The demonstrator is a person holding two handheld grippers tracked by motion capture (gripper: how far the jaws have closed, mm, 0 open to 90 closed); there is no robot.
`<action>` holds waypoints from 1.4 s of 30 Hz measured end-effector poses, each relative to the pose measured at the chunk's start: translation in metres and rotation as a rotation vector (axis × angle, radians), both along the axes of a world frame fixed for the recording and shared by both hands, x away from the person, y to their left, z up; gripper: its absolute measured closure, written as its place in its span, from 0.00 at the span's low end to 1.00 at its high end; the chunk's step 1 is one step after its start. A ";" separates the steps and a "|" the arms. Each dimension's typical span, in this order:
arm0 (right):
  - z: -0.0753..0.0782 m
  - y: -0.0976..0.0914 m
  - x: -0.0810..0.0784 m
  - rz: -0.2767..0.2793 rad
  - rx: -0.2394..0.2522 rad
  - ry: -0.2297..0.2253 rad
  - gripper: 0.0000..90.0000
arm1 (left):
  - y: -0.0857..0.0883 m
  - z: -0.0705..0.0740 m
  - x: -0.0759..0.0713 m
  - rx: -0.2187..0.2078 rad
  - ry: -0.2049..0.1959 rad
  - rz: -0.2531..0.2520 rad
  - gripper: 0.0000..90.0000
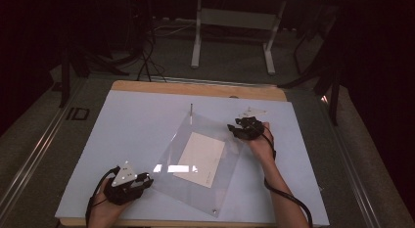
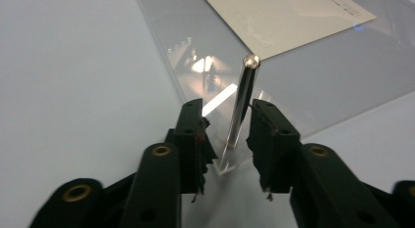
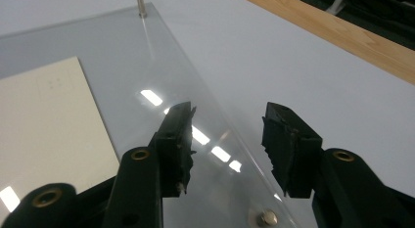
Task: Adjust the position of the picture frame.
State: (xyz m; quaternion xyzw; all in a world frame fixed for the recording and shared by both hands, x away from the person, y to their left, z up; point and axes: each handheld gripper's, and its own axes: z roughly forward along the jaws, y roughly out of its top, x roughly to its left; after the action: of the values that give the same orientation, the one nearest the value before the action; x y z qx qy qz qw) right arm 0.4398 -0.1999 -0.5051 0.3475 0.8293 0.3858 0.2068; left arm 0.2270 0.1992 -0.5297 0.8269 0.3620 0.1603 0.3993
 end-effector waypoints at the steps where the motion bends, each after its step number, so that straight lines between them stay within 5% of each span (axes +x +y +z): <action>1: 0.000 0.002 0.001 0.000 0.001 0.002 0.61 | -0.003 0.000 0.002 0.006 0.002 -0.004 0.79; 8: -0.001 0.016 0.006 0.016 0.002 -0.006 0.67 | -0.012 -0.002 0.006 0.031 -0.001 -0.014 0.93; 29: 0.003 0.058 0.040 0.059 0.055 0.014 0.66 | -0.012 -0.005 0.004 -0.004 -0.001 0.027 0.93; 42: -0.004 0.111 0.069 0.110 0.096 0.034 0.67 | -0.011 -0.006 0.004 -0.017 -0.005 0.032 0.93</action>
State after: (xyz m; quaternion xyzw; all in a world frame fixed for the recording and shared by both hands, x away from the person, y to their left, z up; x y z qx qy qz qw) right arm 0.5090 -0.0890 -0.5089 0.3171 0.8311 0.4300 0.1544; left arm 0.2305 0.1880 -0.5355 0.8173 0.3757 0.1655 0.4044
